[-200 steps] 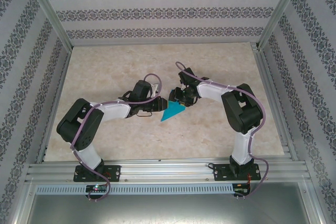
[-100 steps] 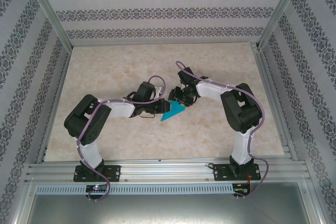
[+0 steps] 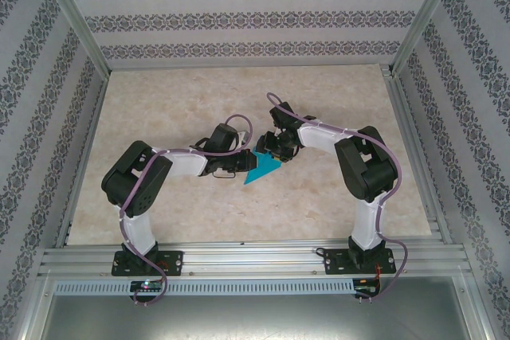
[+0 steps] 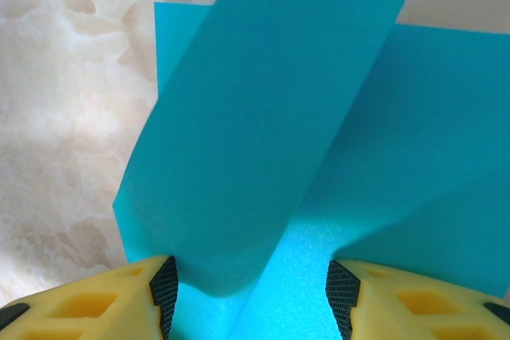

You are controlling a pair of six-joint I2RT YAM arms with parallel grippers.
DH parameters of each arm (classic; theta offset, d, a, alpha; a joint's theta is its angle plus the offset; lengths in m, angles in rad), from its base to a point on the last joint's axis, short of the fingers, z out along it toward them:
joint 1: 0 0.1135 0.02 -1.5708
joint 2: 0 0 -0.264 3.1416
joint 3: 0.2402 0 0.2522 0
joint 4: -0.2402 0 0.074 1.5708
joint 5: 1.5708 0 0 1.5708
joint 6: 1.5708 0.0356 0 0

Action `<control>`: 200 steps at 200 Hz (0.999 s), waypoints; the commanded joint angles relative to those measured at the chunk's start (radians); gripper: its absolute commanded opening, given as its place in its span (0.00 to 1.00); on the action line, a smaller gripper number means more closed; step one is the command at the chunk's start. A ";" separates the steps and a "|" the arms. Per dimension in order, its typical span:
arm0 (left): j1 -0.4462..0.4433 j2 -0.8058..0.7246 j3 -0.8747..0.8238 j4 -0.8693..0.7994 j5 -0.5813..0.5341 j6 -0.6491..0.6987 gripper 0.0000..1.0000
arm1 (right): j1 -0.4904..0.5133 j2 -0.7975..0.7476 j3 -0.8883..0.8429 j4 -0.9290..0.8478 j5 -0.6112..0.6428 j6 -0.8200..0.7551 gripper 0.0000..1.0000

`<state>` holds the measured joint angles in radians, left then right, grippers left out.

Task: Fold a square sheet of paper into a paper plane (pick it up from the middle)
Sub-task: Fourth fold the wing at the center of the table.

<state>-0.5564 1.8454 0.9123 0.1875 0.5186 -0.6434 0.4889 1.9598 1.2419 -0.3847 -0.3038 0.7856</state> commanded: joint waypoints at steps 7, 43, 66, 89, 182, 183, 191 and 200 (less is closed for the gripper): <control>-0.008 0.018 0.022 -0.031 -0.012 0.008 0.13 | 0.001 0.083 -0.038 -0.085 0.074 -0.011 0.56; -0.008 0.021 0.027 -0.032 -0.009 0.010 0.14 | 0.001 0.089 -0.038 -0.098 0.097 -0.010 0.52; -0.009 0.018 0.031 -0.038 -0.010 0.014 0.13 | 0.000 0.098 -0.038 -0.106 0.107 -0.009 0.48; -0.008 0.020 0.036 -0.047 -0.013 0.016 0.13 | 0.000 0.106 -0.038 -0.114 0.118 -0.005 0.45; -0.007 0.035 0.039 -0.071 -0.029 0.016 0.12 | 0.001 0.141 -0.018 -0.146 0.134 -0.001 0.42; -0.007 0.035 0.041 -0.071 -0.028 0.016 0.12 | 0.001 0.141 -0.018 -0.146 0.134 -0.001 0.42; -0.007 0.037 0.042 -0.074 -0.025 0.016 0.12 | 0.002 0.144 -0.018 -0.146 0.134 0.001 0.42; -0.007 0.041 0.044 -0.075 -0.025 0.016 0.11 | 0.004 0.145 -0.016 -0.145 0.132 0.001 0.42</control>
<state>-0.5564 1.8565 0.9283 0.1474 0.4995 -0.6395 0.4889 1.9873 1.2766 -0.4461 -0.2726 0.7856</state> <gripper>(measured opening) 0.119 0.419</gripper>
